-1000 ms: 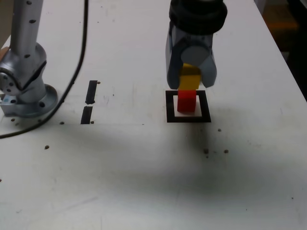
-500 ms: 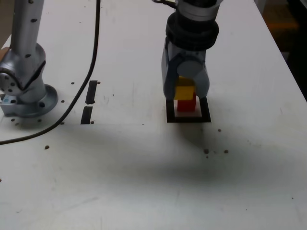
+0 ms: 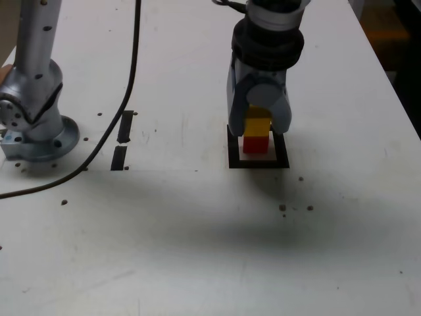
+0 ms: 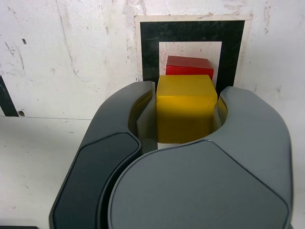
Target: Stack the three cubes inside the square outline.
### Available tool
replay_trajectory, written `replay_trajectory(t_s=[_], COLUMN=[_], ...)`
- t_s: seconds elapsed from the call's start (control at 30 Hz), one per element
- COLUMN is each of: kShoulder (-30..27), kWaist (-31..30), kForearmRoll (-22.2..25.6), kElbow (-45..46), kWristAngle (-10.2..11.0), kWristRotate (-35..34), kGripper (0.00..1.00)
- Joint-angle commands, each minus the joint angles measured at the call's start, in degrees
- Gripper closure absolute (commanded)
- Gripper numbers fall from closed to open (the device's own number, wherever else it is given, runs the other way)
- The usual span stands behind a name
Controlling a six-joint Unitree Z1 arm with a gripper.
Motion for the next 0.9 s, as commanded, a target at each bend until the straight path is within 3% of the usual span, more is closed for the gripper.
replay_trajectory(t_s=[0.0, 0.27, 0.5, 0.67, 0.87], kShoulder=[-0.01, 0.19, 0.24, -0.81, -6.57], kWaist=[0.21, 0.76, 1.28, 1.3, 2.32], kForearmRoll=[0.0, 0.11, -0.05, 0.65, 6.71], kElbow=[-0.24, -0.15, -0.09, -0.56, -2.37], kWristAngle=[0.13, -0.3, -1.14, -0.21, 3.45], kWristRotate=[0.15, 0.82, 1.68, 1.72, 6.15], kGripper=[0.66, 0.48, 0.1, 0.01, 0.0])
